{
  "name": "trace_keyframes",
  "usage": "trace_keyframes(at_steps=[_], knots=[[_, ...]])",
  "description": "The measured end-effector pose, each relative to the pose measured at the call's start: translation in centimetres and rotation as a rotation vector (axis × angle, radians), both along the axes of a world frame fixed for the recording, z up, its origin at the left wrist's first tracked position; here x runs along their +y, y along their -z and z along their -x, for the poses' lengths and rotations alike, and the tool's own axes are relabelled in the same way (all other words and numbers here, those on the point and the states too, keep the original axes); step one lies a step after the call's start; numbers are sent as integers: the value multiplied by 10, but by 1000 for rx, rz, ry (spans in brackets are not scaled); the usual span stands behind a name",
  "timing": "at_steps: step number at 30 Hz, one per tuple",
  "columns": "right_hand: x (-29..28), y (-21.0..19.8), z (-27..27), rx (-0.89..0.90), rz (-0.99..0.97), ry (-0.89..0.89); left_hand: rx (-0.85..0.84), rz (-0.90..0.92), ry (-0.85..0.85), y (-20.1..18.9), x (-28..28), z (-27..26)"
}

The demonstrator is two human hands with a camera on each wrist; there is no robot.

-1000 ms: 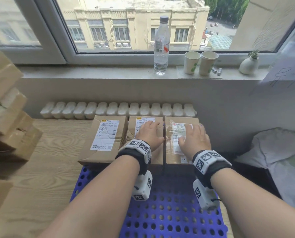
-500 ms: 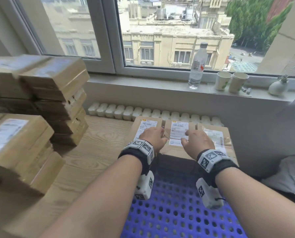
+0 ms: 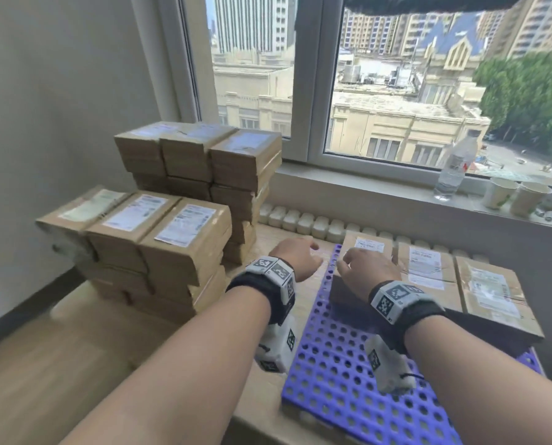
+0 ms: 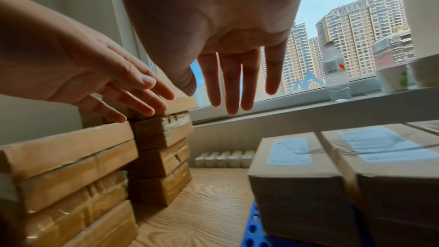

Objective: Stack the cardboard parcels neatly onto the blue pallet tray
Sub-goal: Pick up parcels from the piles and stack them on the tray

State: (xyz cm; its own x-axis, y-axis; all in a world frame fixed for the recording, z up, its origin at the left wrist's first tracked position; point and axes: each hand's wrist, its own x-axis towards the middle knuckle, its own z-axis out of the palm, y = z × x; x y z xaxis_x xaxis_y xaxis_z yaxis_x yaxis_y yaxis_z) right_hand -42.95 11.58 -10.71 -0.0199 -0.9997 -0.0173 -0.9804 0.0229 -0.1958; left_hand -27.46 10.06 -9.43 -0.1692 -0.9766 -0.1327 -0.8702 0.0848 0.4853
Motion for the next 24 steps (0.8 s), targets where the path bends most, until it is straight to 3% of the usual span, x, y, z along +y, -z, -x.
trace_keyframes(at_steps=[12, 24], knots=[[11, -54, -164, -9, 108, -160, 74, 145, -183, -67, 44, -181], [-63, -104, -292, -24, 220, -294, -40, 247, -329, -104, -11, -301]])
